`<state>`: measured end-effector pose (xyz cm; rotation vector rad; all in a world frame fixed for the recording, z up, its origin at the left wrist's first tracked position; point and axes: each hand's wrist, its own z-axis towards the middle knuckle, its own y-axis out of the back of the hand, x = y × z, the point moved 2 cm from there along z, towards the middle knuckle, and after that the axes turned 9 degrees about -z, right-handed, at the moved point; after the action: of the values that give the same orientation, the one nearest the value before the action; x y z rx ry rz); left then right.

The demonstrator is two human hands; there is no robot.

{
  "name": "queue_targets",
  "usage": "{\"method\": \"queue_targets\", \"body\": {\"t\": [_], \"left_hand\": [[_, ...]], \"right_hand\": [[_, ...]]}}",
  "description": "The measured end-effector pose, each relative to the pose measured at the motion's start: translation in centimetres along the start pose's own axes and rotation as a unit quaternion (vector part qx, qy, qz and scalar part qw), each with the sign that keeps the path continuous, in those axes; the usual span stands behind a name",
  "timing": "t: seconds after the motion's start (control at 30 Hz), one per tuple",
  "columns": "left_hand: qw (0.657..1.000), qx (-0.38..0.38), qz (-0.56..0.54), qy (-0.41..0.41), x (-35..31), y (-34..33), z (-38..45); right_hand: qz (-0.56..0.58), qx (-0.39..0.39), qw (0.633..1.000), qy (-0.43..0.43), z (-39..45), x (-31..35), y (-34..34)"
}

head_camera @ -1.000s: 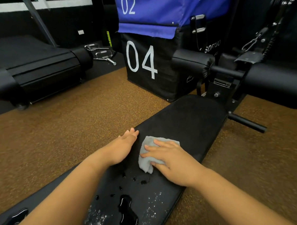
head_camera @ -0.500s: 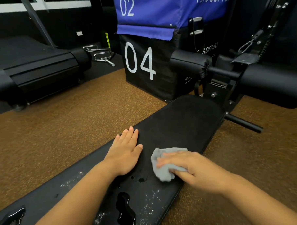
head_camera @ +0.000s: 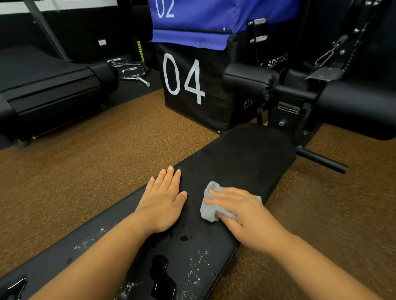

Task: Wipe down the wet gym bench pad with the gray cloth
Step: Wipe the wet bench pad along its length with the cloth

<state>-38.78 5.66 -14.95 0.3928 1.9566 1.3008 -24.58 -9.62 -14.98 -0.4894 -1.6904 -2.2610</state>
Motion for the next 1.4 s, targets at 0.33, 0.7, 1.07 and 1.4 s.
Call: {"method": "queue_targets", "body": {"t": [0.33, 0.7, 1.07, 1.4], "left_hand": [[1.0, 0.014, -0.004, 0.006, 0.2, -0.1, 0.2], [0.999, 0.029, -0.015, 0.014, 0.2, 0.2, 0.4], [0.997, 0.077, -0.02, 0.004, -0.4, 1.9, -0.7], [0.998, 0.006, 0.021, -0.058, 0.7, 0.4, -0.9]], "right_hand": [[0.031, 0.013, 0.995, 0.092, 0.9, -0.4, 2.3], [-0.115, 0.044, 0.986, -0.114, 5.4, -2.5, 0.2], [-0.098, 0.063, 0.984, -0.138, 1.9, 4.2, 0.0], [-0.089, 0.015, 0.991, -0.095, -0.6, 6.0, -2.3]]}}
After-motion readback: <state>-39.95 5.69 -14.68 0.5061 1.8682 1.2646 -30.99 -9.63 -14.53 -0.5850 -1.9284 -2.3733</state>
